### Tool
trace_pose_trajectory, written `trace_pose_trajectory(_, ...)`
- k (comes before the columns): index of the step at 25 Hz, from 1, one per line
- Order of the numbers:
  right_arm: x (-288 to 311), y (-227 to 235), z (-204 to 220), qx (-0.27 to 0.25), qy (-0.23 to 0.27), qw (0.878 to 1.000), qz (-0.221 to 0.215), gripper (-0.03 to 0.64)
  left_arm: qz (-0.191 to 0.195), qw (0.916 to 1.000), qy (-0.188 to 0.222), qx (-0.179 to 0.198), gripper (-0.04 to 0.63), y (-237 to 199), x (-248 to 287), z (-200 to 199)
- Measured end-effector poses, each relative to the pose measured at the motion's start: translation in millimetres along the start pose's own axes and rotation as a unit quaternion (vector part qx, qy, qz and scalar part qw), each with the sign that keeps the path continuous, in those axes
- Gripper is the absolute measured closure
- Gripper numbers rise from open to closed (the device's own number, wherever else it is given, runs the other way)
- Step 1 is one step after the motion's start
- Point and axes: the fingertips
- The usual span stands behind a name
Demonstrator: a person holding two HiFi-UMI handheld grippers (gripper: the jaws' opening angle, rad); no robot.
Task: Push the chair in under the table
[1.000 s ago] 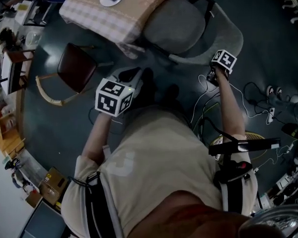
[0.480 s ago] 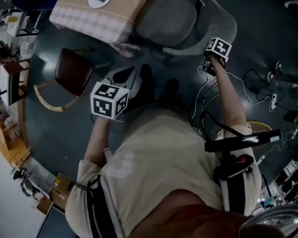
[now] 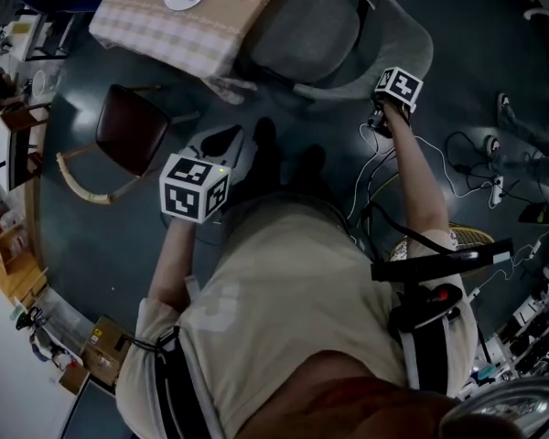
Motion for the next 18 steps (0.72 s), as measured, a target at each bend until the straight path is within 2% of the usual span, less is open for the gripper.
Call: trace_pose_trajectory(18, -1.6, -16.7, -7.6, 0.006, -0.002, 1.0, 0.005, 0.464, -0.004, 0.9998, 0.001, -0.021, 0.589, -23.7, -7.7, 7.7)
Point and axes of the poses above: the fingertips, and each gripper's own axes: x forward along the fingers, y to its right, z out of its underside, and after that the axes turned 5 degrees about -x, right-handed
